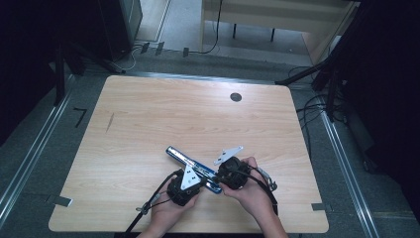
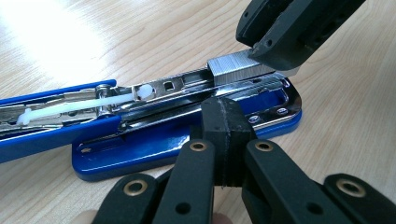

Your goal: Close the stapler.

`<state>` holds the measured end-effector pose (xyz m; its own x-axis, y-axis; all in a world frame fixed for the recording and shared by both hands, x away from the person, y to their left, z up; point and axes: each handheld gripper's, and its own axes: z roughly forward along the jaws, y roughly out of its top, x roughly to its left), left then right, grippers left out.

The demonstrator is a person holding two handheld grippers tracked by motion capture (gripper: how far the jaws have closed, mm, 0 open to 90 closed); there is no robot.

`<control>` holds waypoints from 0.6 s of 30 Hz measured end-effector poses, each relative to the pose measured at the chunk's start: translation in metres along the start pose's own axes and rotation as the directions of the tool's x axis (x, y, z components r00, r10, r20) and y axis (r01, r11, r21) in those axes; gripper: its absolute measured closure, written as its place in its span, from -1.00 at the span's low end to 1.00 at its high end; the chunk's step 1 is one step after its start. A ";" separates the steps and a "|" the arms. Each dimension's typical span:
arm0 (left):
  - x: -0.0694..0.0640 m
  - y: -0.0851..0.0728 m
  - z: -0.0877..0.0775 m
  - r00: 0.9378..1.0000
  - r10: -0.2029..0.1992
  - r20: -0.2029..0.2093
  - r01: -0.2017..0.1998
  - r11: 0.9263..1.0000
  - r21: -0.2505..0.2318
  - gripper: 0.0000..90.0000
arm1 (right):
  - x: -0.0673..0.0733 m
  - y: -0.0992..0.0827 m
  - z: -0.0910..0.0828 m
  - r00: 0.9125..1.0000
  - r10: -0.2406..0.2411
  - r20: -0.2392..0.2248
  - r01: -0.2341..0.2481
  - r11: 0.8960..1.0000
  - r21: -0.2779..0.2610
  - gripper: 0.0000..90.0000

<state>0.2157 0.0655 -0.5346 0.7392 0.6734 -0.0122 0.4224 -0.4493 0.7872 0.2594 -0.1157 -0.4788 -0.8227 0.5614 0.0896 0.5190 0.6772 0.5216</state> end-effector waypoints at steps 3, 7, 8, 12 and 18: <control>0.000 0.000 0.000 1.000 0.000 0.000 0.000 1.000 -0.001 1.00 | 0.000 0.000 0.000 1.000 0.000 0.000 0.000 1.000 0.001 0.77; 0.000 0.000 0.000 1.000 0.001 -0.001 -0.001 1.000 0.000 1.00 | 0.001 0.001 0.000 1.000 -0.008 0.009 0.008 1.000 0.005 0.77; 0.000 0.000 0.000 1.000 0.001 -0.001 -0.001 1.000 0.000 1.00 | 0.001 0.001 0.000 1.000 -0.008 0.009 0.008 1.000 0.005 0.77; 0.000 0.000 0.000 1.000 -0.001 0.001 0.001 1.000 0.000 1.00 | 0.002 0.002 0.002 1.000 -0.015 0.016 0.015 1.000 0.009 0.77; 0.000 0.000 0.000 1.000 0.001 0.000 -0.001 1.000 0.001 1.00 | 0.005 0.003 0.003 0.999 -0.029 0.036 0.029 0.999 0.016 0.77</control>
<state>0.2157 0.0655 -0.5345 0.7392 0.6734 -0.0116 0.4223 -0.4501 0.7868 0.2576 -0.1091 -0.4790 -0.8285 0.5582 0.0437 0.4988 0.7003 0.5107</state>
